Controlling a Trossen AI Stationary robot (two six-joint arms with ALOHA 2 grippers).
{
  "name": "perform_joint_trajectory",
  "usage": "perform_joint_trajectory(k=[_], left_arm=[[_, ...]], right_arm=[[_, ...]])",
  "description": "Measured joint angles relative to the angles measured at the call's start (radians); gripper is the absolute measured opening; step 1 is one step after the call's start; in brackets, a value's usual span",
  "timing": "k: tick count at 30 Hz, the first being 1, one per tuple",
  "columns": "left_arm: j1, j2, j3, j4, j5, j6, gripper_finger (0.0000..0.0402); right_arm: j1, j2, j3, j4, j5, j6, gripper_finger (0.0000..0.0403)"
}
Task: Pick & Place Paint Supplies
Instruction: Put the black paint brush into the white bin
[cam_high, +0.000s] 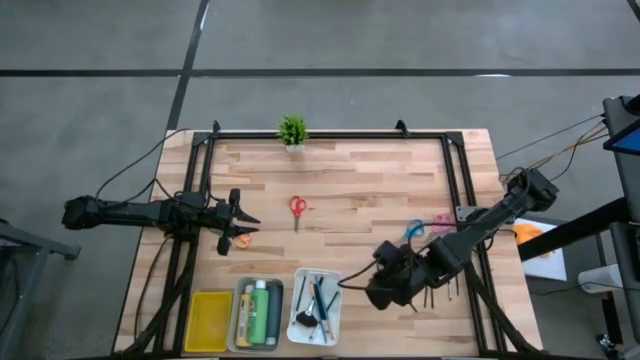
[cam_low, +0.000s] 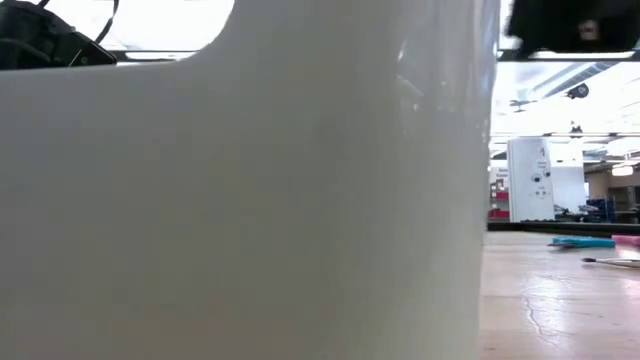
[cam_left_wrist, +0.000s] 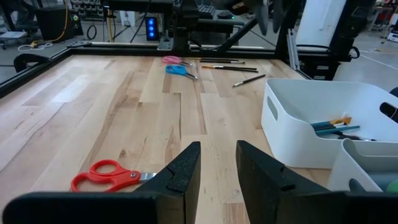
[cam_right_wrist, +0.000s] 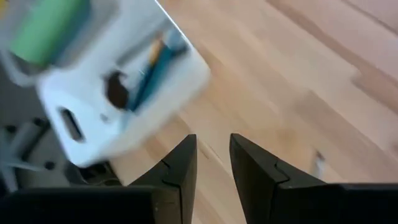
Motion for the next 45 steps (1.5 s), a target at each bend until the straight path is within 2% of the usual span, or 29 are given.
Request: perform_joint_trajectory(k=[6,10,14,19,28,45], left_arm=[[0.0,0.0,0.0,0.0,0.0,0.0,0.0104],[0.0,0.0,0.0,0.0,0.0,0.0,0.0104],[0.0,0.0,0.0,0.0,0.0,0.0,0.0104],[0.0,0.0,0.0,0.0,0.0,0.0,0.0104],[0.0,0.0,0.0,0.0,0.0,0.0,0.0104],[0.0,0.0,0.0,0.0,0.0,0.0,0.0104]], right_arm=[[0.055,0.023,0.0,-0.152,-0.101,0.064,0.0095],[0.086,0.051,0.0,-0.196,-0.107,0.061,0.0095],[0.089,0.071,-0.015,-0.228,-0.172,0.062,0.0095],[0.086,0.085,-0.07,-0.224,-0.201,0.055,0.0095],[0.081,0.087,-0.232,0.014,-0.244,0.082,0.0095],[0.063,0.087,-0.337,0.133,-0.244,0.128,0.0095]])
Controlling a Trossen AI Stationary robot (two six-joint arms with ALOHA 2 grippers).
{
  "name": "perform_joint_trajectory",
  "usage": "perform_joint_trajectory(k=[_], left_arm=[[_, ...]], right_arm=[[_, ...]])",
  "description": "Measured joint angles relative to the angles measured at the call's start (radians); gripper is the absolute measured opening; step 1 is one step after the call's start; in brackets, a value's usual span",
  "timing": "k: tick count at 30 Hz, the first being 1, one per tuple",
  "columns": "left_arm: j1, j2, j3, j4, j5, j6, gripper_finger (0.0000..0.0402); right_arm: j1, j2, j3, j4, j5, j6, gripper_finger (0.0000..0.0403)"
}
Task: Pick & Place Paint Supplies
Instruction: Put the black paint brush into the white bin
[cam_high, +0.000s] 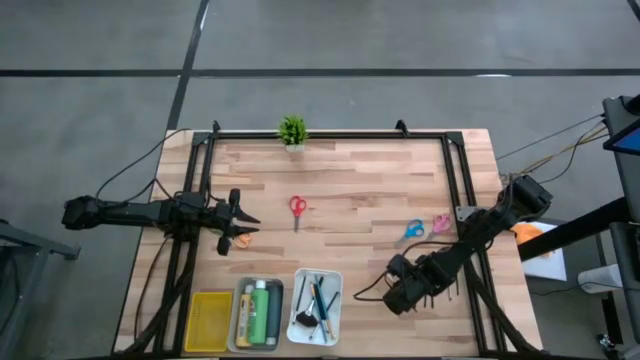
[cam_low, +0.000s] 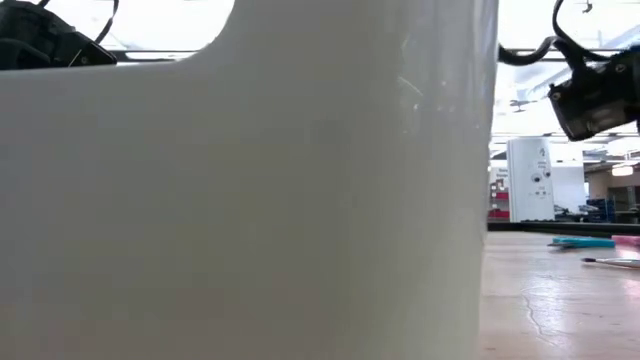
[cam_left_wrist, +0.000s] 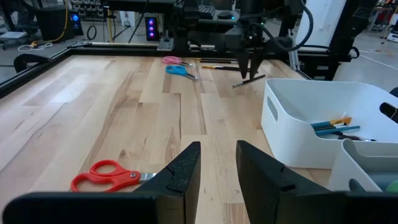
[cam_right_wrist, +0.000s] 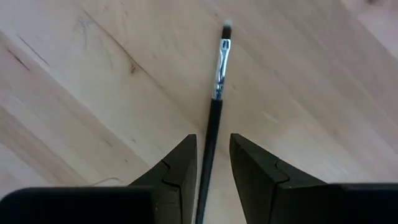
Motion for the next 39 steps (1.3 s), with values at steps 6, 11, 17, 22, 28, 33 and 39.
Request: perform_joint_trajectory(k=[6,11,17,22,28,33,39], left_arm=[[0.0,0.0,0.0,0.0,0.0,0.0,0.0104],[0.0,0.0,0.0,0.0,0.0,0.0,0.0104],[0.0,0.0,0.0,0.0,0.0,0.0,0.0104],[0.0,0.0,0.0,0.0,0.0,0.0,0.0104],[0.0,0.0,0.0,0.0,0.0,0.0,0.0104],[0.0,0.0,0.0,0.0,0.0,0.0,0.0104],[0.0,0.0,0.0,0.0,0.0,0.0,0.0104]], right_arm=[[0.0,-0.002,-0.047,0.068,0.004,0.025,0.0095],[0.0,-0.004,-0.059,0.072,0.003,0.043,0.0094],[0.0,-0.003,-0.06,0.055,-0.002,0.083,0.0041],[0.0,-0.003,-0.061,0.053,-0.003,0.097,0.0017],[0.0,-0.001,-0.051,0.048,-0.004,0.097,0.0016],[0.001,-0.002,-0.029,0.041,0.027,0.118,0.0015],[0.001,-0.008,0.007,0.048,0.079,0.124,0.0015]])
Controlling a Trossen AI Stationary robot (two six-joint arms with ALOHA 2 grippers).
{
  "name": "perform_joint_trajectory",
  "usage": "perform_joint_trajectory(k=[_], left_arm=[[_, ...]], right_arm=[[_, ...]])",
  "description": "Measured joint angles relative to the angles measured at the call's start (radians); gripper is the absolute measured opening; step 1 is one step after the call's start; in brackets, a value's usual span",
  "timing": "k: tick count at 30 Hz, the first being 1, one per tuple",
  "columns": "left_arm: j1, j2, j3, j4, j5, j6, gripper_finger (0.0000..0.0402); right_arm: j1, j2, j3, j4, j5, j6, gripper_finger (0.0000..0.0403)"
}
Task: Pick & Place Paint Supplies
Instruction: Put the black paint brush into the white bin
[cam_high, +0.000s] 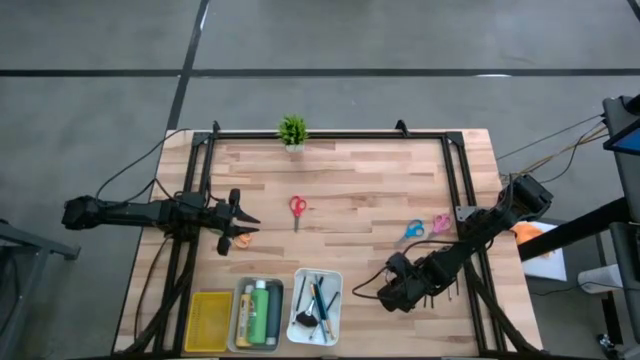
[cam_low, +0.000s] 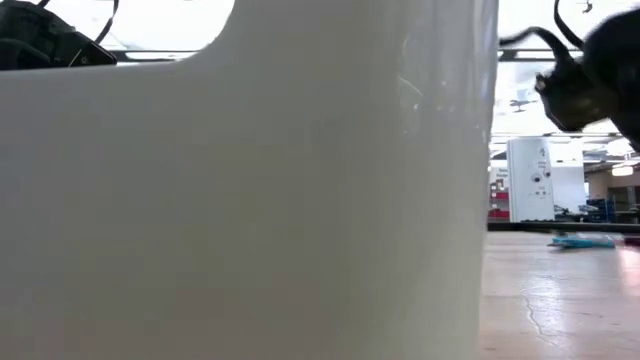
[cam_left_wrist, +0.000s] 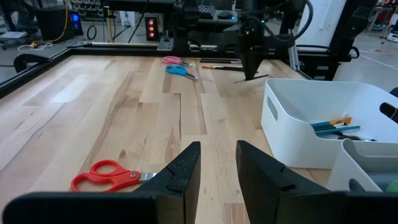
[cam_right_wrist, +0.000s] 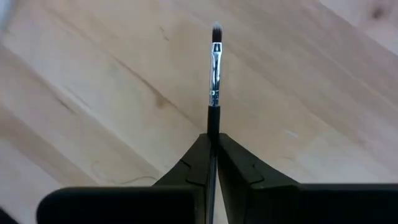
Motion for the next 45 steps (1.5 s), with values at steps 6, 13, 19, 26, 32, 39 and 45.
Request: perform_joint_trajectory(k=[6,13,19,26,32,39,45], left_arm=[[0.0,0.0,0.0,0.0,0.0,0.0,0.0104],[0.0,0.0,0.0,0.0,0.0,0.0,0.0104],[0.0,0.0,0.0,0.0,0.0,0.0,0.0104],[0.0,0.0,0.0,0.0,0.0,0.0,0.0104],[0.0,0.007,0.0,0.003,0.0,0.0,0.0104],[0.0,0.006,0.0,0.001,0.0,0.0,0.0104],[0.0,0.006,0.0,0.0,0.0,0.0,0.0104]], right_arm=[[0.0,-0.002,0.078,0.003,0.106,-0.033,0.0015],[0.0,-0.005,0.203,0.012,0.254,-0.128,0.0015],[0.0,-0.006,0.305,0.08,0.412,-0.23,0.0015],[-0.005,0.032,0.323,0.352,0.601,-0.365,0.0015],[-0.03,0.137,0.295,0.592,0.622,-0.404,0.0015],[-0.054,0.281,0.334,0.717,0.574,-0.323,0.0015],[-0.08,0.38,0.408,0.655,0.433,-0.203,0.0015]])
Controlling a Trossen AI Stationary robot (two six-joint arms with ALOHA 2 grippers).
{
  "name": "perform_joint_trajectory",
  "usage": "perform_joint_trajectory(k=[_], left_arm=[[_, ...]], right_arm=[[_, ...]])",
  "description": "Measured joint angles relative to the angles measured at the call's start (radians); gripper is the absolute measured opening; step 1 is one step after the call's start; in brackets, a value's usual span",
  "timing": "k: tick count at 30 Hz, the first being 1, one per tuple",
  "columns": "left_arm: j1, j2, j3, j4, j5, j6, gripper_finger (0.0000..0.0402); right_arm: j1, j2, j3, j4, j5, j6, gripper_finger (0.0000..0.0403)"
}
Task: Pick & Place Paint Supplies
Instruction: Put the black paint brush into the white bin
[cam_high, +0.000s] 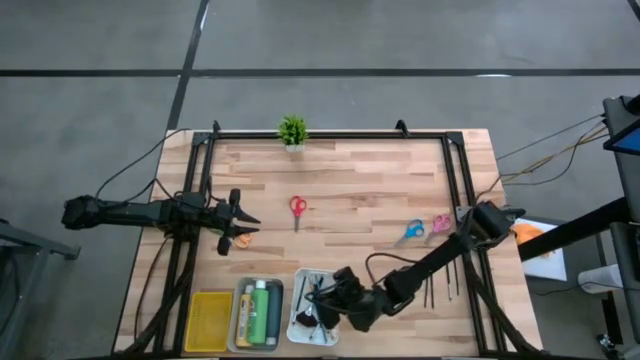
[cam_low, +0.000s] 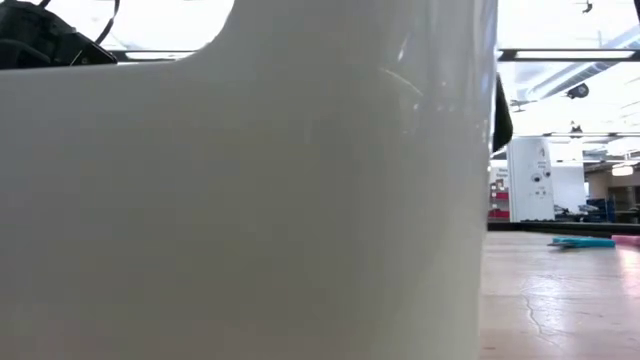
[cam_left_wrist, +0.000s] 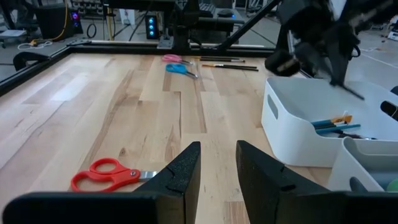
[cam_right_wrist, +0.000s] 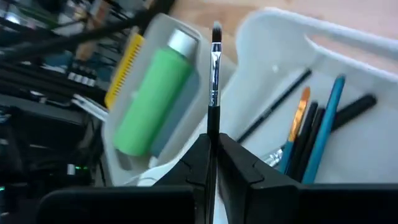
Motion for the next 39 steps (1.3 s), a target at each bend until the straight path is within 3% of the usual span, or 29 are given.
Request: perform_joint_trajectory(k=[10,14,21,32,39], left_arm=[[0.0,0.008,0.0,-0.001,0.0,0.0,0.0104],[0.0,0.007,0.0,0.0,0.0,0.0,0.0104],[0.0,0.007,0.0,0.0,0.0,0.0,0.0104],[0.0,0.007,0.0,0.0,0.0,0.0,0.0104],[0.0,0.007,0.0,0.0,0.0,0.0,0.0104]], right_arm=[[-0.034,0.028,0.135,-0.295,-0.081,0.068,0.0015],[-0.052,0.028,0.163,-0.394,-0.165,0.101,0.0015],[-0.077,0.028,0.175,-0.457,-0.266,0.108,0.0015],[-0.096,0.028,0.174,-0.475,-0.286,0.107,0.0017],[-0.101,0.028,0.174,-0.475,-0.293,0.094,0.0074]])
